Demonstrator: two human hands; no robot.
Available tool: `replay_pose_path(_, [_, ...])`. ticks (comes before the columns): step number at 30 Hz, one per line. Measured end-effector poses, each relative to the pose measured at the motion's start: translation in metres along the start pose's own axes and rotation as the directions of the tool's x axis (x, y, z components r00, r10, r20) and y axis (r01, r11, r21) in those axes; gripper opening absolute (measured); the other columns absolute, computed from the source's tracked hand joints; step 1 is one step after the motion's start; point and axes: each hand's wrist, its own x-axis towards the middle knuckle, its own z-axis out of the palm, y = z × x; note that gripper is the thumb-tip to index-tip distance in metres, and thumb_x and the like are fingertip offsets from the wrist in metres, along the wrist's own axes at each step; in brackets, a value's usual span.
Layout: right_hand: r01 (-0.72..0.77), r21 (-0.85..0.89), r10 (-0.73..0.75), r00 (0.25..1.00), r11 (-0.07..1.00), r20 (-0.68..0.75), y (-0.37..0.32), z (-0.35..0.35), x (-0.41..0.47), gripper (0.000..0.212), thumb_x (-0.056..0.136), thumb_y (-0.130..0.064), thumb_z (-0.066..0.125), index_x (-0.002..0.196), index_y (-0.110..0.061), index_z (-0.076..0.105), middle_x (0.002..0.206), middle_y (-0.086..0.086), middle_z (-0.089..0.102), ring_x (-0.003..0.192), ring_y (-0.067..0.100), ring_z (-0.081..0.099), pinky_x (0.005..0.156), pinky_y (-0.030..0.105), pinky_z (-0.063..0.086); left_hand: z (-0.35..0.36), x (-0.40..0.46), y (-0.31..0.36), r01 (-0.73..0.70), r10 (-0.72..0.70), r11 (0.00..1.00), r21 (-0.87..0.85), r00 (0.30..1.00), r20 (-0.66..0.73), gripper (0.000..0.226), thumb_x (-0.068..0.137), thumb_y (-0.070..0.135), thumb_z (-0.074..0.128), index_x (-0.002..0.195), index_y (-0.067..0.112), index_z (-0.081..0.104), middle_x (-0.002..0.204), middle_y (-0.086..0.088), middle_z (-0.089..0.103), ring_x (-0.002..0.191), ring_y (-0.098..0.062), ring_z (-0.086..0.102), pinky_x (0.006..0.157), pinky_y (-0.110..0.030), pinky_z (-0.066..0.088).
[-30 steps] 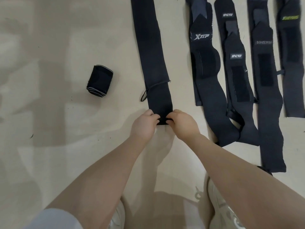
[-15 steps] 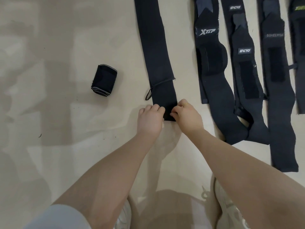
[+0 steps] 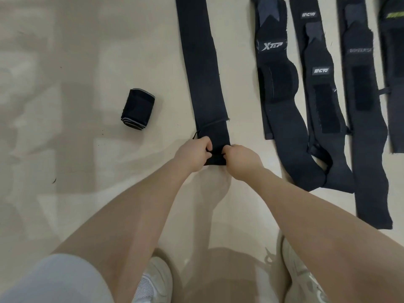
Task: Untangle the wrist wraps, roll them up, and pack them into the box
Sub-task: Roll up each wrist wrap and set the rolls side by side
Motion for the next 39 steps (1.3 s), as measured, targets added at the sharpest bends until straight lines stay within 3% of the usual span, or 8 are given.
replay_pose_path(8, [-0.170,0.192,0.188,0.979,0.967,-0.079,-0.009,-0.002,-0.003,0.016,0.093,-0.009,0.045,0.108,-0.007,0.042,0.095,0.007,0.046,0.075,0.029,0.048,0.063,0.035,0.039,0.027,-0.014,0.003,-0.124,0.168,0.908,0.400,0.983,-0.075,0.022,0.094,0.013,0.048,0.115,0.004,0.049,0.122,-0.009,0.039,0.104,-0.026,0.046,0.072,-0.038,0.043])
replay_pose_path(12, [0.186,-0.116,-0.214,0.922,0.976,-0.322,-0.001,-0.006,0.001,0.012,0.068,-0.001,0.070,0.077,-0.008,0.065,0.093,0.010,0.058,0.069,0.029,0.054,0.058,0.030,0.037,0.021,-0.006,0.006,0.000,0.031,0.983,0.185,0.986,-0.163,0.028,0.096,0.015,0.044,0.120,0.012,0.059,0.118,-0.007,0.053,0.106,-0.027,0.052,0.077,-0.037,0.044])
replay_pose_path(14, [0.331,-0.222,-0.385,0.880,0.917,-0.277,0.007,-0.007,0.003,0.004,0.067,-0.013,0.069,0.067,-0.009,0.070,0.093,0.010,0.067,0.083,0.032,0.063,0.071,0.034,0.048,0.013,-0.002,0.008,0.021,-0.008,0.995,0.097,0.991,-0.136,0.030,0.097,0.019,0.045,0.123,0.018,0.060,0.119,-0.007,0.057,0.109,-0.026,0.053,0.081,-0.036,0.044])
replay_pose_path(16, [0.400,-0.190,-0.429,0.892,0.896,-0.144,0.013,-0.008,0.001,0.017,0.080,-0.017,0.060,0.084,-0.004,0.071,0.098,0.013,0.066,0.090,0.035,0.061,0.083,0.036,0.046,0.012,-0.002,0.007,0.035,-0.031,0.999,0.040,0.993,-0.115,0.029,0.096,0.019,0.048,0.123,0.019,0.060,0.119,-0.007,0.060,0.109,-0.026,0.054,0.083,-0.035,0.045])
replay_pose_path(22, [0.214,-0.017,-0.214,0.972,0.977,-0.094,0.009,-0.003,0.001,0.028,0.097,-0.013,0.042,0.119,-0.009,0.059,0.113,0.007,0.053,0.104,0.025,0.049,0.076,0.035,0.046,0.023,-0.011,0.001,0.018,-0.044,0.989,-0.150,0.984,-0.173,0.017,0.093,0.013,0.054,0.109,0.008,0.053,0.105,-0.011,0.062,0.096,-0.029,0.057,0.082,-0.038,0.045])
replay_pose_path(31, [-0.031,0.169,0.056,0.988,0.985,-0.142,-0.004,-0.010,0.011,0.023,0.090,-0.009,0.054,0.112,-0.008,0.051,0.105,0.007,0.052,0.086,0.028,0.054,0.071,0.037,0.047,0.027,-0.016,-0.003,-0.086,0.153,0.941,0.326,0.971,-0.185,0.039,0.097,0.031,0.047,0.129,0.011,0.052,0.128,-0.005,0.045,0.116,-0.022,0.043,0.085,-0.032,0.039])
replay_pose_path(36, [0.268,-0.142,-0.292,0.936,0.953,-0.194,0.010,-0.011,0.007,0.016,0.085,-0.015,0.059,0.087,-0.009,0.073,0.106,0.012,0.060,0.088,0.035,0.056,0.067,0.030,0.030,0.016,-0.005,0.002,-0.011,0.040,0.988,0.156,0.982,-0.185,0.031,0.099,0.024,0.043,0.123,0.014,0.060,0.119,-0.008,0.058,0.109,-0.026,0.052,0.082,-0.035,0.043])
replay_pose_path(39, [0.358,-0.247,-0.384,0.921,0.900,-0.061,0.019,-0.017,0.003,0.028,0.091,-0.031,0.057,0.106,-0.014,0.071,0.118,0.010,0.054,0.105,0.031,0.048,0.077,0.033,0.029,0.015,-0.009,0.001,0.031,-0.035,0.999,-0.019,0.977,-0.211,0.020,0.097,0.021,0.048,0.114,0.014,0.054,0.110,-0.007,0.062,0.097,-0.027,0.056,0.076,-0.036,0.044])
